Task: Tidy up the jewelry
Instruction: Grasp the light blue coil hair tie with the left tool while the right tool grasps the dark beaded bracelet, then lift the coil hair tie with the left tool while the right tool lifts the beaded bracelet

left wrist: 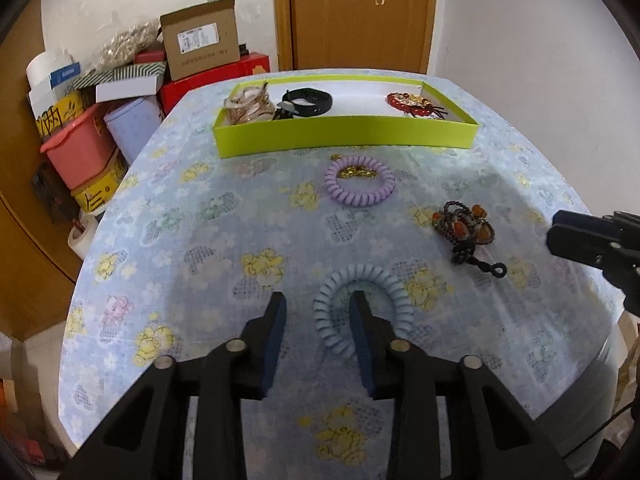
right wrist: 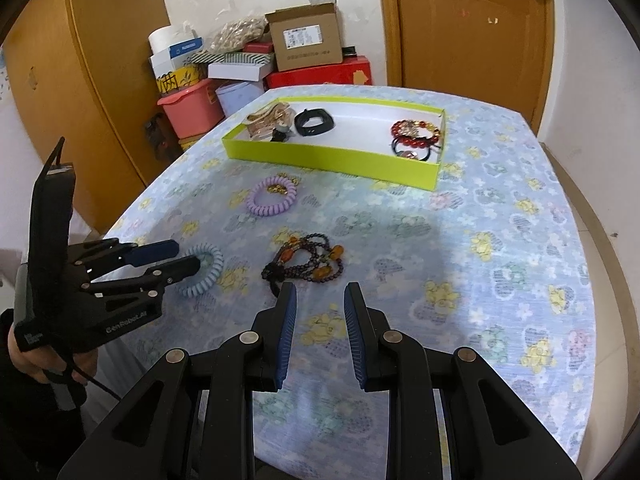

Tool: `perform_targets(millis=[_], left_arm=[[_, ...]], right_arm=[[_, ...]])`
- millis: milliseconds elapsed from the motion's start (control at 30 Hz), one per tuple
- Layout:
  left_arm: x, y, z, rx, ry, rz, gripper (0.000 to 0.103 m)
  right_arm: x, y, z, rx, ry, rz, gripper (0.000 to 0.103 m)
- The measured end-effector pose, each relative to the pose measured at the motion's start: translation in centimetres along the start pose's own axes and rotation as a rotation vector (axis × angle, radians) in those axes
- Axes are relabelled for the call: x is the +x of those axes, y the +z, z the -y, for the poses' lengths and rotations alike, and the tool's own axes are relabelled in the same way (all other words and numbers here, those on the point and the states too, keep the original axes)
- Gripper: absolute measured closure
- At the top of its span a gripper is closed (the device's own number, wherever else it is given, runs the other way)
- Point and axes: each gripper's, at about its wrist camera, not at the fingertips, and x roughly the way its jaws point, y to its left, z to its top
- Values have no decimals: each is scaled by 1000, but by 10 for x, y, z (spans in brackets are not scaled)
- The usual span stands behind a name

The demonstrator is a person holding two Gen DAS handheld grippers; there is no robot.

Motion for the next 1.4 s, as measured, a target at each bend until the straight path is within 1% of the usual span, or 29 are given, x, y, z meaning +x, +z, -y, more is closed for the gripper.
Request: perform_targets(millis=[100, 133, 300, 333, 367, 433, 733, 933, 1000, 1067, 1100, 1133, 1233, 1400], left_arm=[[0, 0, 3, 13, -2, 10, 91], [0, 0, 4, 17, -3, 13, 92], [-1, -1, -1, 5, -21, 20, 93], [-2, -1, -3, 1, -21, 20, 93], [-2, -1, -4, -3, -21, 21, 93], [-2, -2, -8, -14, -21, 21, 94], [-6, -4, -32, -86, -31, 26, 94], [-5, -4, -37, -101, -40, 28, 94], [-5, -5, -37, -101, -42, 28, 94], [-6, -5, -37, -101, -45, 28, 94], [-5, -5, -37, -101, -46, 28, 94], [-6, -5, -37, -101, -48, 28, 94], [-6, -4, -36, -100, -52, 28, 94], [-9, -3, -35, -99, -55, 35, 94]], right_arm=[[7, -2, -5, -12, 20, -16, 78], [9, -2, -6, -17, 26, -22, 78], [19, -3, -15, -46, 48, -41, 77], [21, -3, -16, -52, 51, -43, 74], [23, -3, -17, -59, 53, -45, 67], [26, -3, -20, -67, 57, -47, 61], [47, 0, -33, -112, 42, -76, 61], [57, 4, -41, -144, -5, -67, 61], [58, 4, -41, -146, -16, -61, 65], [59, 4, -40, -151, -46, -54, 84], [59, 5, -39, -149, -53, -52, 89], [59, 6, -37, -143, -51, -52, 98], [58, 6, -34, -130, -51, -51, 98], [48, 3, -34, -118, -7, -36, 98]])
